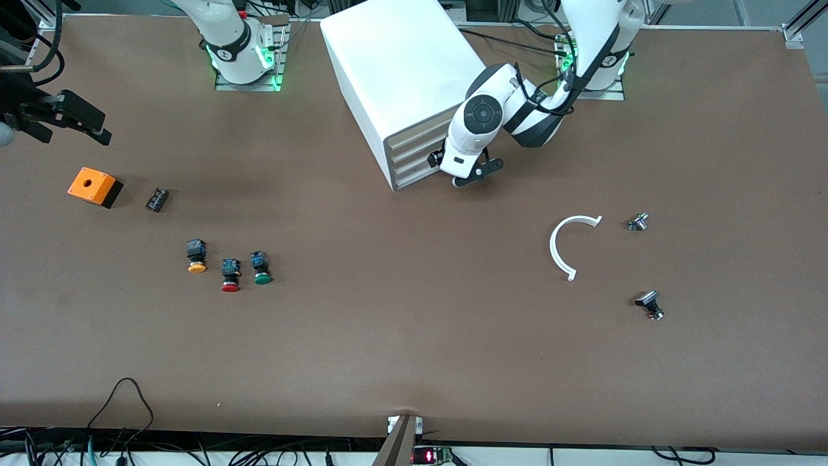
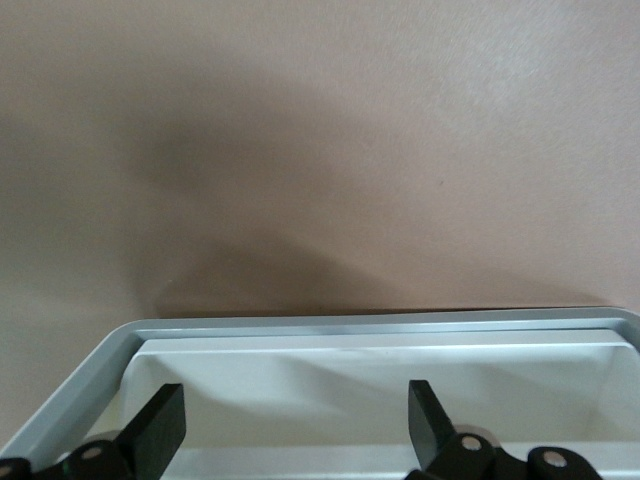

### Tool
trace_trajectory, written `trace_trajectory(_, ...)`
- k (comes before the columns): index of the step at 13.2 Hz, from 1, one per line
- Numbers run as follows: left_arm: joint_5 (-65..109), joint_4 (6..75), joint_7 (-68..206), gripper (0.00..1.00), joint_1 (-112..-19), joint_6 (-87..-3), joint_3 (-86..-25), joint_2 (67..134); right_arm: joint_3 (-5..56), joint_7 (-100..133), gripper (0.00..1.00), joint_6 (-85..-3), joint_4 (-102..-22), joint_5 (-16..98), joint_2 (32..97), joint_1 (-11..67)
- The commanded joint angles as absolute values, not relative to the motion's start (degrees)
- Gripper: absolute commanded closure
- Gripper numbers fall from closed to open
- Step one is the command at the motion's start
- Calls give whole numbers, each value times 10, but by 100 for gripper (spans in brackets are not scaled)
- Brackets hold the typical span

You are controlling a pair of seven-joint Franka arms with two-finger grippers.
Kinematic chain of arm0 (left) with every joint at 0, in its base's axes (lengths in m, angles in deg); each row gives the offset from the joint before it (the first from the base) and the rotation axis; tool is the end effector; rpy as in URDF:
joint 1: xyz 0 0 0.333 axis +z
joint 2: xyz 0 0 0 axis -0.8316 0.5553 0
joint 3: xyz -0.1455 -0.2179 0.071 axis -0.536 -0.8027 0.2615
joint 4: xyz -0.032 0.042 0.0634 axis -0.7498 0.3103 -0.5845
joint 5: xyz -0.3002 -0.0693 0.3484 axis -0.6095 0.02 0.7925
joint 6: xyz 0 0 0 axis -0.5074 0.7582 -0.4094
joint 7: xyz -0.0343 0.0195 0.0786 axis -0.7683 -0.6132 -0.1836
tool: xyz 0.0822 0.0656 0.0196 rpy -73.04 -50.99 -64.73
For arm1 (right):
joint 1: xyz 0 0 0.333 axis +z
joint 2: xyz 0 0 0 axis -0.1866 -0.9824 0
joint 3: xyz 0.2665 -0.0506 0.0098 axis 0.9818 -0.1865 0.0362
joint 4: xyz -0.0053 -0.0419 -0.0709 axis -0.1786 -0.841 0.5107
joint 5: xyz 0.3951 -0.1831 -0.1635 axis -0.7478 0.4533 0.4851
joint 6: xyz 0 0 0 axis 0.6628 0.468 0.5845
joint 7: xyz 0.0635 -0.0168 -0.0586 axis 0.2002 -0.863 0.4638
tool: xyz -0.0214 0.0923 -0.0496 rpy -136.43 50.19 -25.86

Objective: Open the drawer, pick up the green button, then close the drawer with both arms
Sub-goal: 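Push the drawer shut with the left gripper while the right gripper withdraws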

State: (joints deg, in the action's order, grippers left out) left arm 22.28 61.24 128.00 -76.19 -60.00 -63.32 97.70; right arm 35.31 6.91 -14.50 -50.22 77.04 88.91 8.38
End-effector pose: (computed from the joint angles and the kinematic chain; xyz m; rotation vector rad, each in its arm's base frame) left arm 0.4026 -0.4426 0.1395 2.9889 0.7236 -0.5007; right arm 0.6164 0.0255 0.6134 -3.1312 0.0614 -0.0015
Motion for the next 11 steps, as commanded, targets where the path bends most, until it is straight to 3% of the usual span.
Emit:
trace_trajectory(1, 218, 553, 1230, 2, -739, -484, -628, 950, 364, 62, 1, -135, -502, 776, 898, 72)
trace_trajectory(5, 253, 449, 1128, 2, -639, -313, -629, 908, 314, 62, 1, -137, -502, 778, 898, 118)
trace_trajectory(9, 308, 319, 992, 2, -560, -133, -629, 885, 315, 20, 1, -142, -507, 778, 897, 118)
trace_trajectory(11, 323, 267, 908, 2, -526, -81, -628, 885, 314, 22, 1, -153, -515, 786, 898, 118)
